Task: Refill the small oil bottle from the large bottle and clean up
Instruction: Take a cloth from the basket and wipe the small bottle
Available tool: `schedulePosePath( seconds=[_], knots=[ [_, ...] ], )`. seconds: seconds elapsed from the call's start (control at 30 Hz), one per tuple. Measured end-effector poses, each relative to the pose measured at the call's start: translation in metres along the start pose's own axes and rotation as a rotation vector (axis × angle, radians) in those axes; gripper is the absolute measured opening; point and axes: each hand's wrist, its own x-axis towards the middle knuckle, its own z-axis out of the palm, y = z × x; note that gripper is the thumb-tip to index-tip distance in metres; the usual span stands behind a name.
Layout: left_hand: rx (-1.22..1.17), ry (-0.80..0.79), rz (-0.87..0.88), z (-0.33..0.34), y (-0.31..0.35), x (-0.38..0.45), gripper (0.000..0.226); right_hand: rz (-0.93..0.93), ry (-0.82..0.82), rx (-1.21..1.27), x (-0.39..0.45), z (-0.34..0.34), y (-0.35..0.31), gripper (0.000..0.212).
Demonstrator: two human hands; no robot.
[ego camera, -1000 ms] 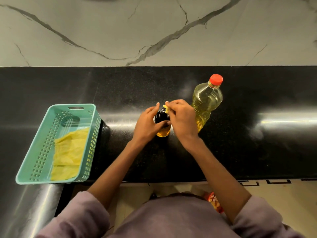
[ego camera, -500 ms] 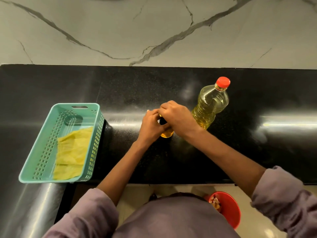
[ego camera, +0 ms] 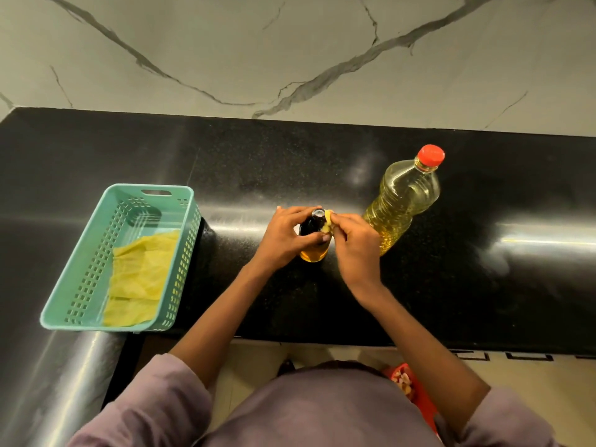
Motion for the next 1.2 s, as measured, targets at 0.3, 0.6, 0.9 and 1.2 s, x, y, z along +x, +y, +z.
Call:
schedulePosePath(
  seconds=[0.3,0.6,0.9,1.2],
  knots=[
    [-0.211,-0.147,-0.195,-0.011,0.002,-0.003,0.116,0.017,-0.373,-0.164,0.050,-0.007,0.004,0.026],
    [-0.292,-0.176,-0.226,-0.009,-0.004,0.002,0.122,-0.110,-0.881,-0.544,0.116,0.003,-0.049,0.015],
    [-0.363,-0.068,-0.150,-0.007,0.002,-0.006,0.041,-0.549,-0.698,-0.977,0.065,0.024,-0.086,0.020],
    [-0.021,-0.101,-0.044,-0.008,-0.007,-0.003,0.018,-0.754,-0.139,-0.784,0.016,0.012,-0.029,0.015]
  ],
)
